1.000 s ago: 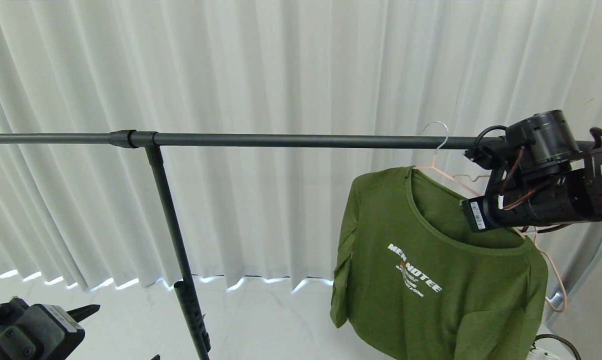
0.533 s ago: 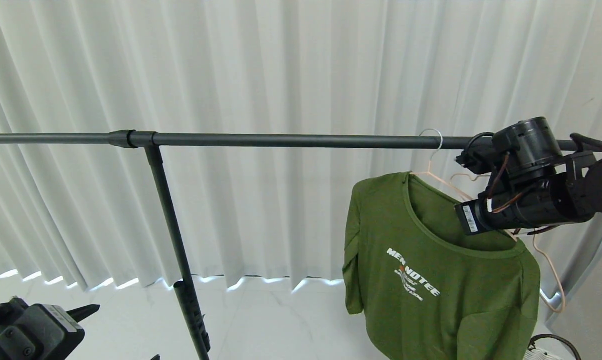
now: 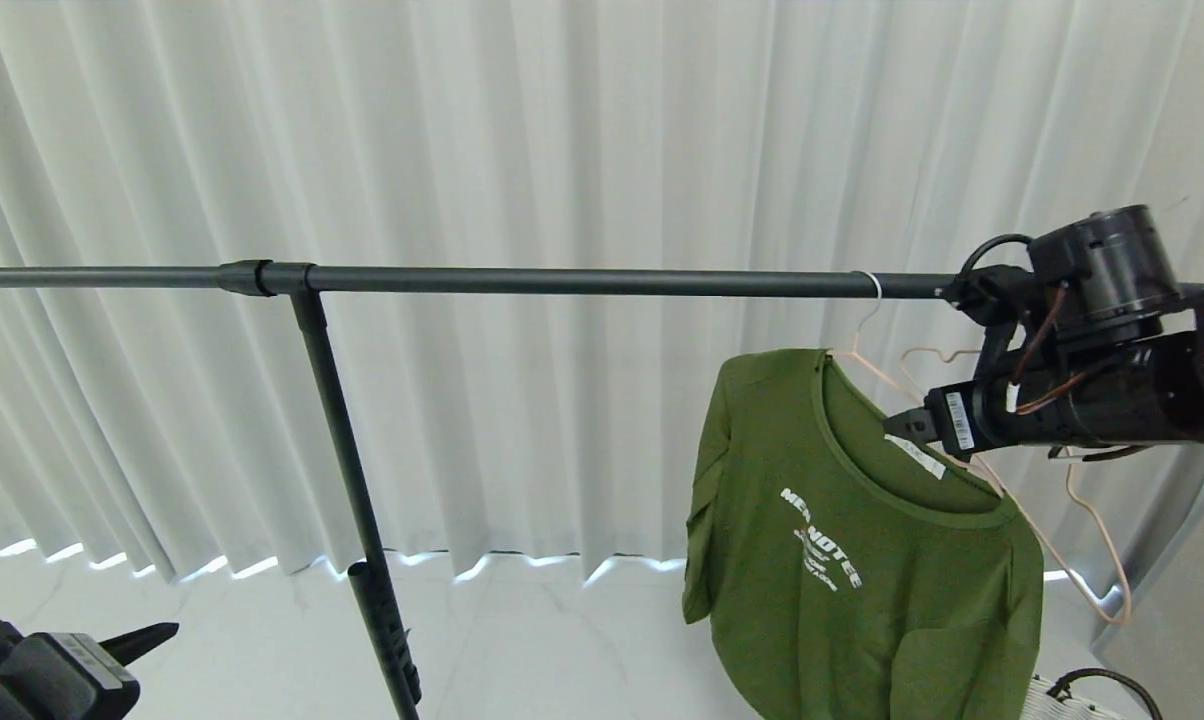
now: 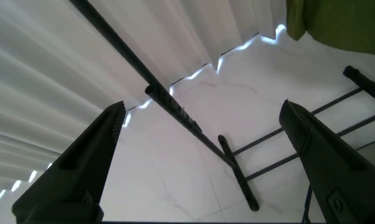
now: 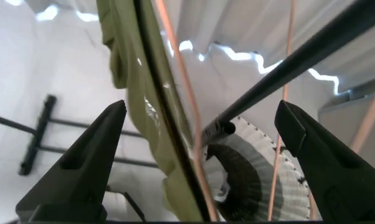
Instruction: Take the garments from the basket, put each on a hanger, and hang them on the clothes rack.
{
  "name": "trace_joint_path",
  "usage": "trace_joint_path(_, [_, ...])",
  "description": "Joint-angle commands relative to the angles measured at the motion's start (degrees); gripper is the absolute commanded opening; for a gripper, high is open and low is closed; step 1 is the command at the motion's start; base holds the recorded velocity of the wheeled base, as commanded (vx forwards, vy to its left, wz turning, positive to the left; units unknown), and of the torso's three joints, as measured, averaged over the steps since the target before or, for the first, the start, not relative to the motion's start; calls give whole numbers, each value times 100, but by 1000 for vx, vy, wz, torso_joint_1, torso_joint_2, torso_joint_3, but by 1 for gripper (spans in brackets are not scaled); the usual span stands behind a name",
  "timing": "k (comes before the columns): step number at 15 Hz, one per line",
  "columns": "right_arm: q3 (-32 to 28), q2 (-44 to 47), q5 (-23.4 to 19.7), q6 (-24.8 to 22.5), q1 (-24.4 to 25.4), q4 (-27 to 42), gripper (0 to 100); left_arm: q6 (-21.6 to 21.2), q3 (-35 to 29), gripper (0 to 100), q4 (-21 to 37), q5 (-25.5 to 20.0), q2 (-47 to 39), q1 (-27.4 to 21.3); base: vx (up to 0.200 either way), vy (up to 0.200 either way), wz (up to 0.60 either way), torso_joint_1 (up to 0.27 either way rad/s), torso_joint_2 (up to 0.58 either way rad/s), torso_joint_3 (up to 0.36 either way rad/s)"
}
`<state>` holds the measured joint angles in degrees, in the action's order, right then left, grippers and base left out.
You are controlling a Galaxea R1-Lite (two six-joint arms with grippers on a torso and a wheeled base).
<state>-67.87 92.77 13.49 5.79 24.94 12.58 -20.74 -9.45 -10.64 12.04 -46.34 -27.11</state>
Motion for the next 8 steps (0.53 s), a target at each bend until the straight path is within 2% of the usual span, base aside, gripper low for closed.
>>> trace_joint_path(1, [247, -840, -14, 133, 160, 8, 100, -1, 163, 100, 1, 44, 371, 338, 0, 0, 0, 0, 0, 0])
trace_joint_path(4, [871, -1841, 4, 45, 230, -1, 100, 26, 163, 100, 1, 35, 476, 1120, 0, 0, 0, 0, 0, 0])
trace_joint_path(5, [995, -2008, 13, 1, 230, -1, 100, 26, 145, 100, 1, 35, 494, 1226, 0, 0, 0, 0, 0, 0])
trace_joint_path(6, [1364, -2448, 30, -175, 195, -10, 100, 17, 101, 100, 1, 35, 564, 1481, 0, 0, 0, 0, 0, 0])
trace_joint_path(8, [1847, -3072, 30, -482, 11, -10, 100, 43, 39, 100, 1, 35, 687, 1815, -200, 0, 0, 2, 5, 7])
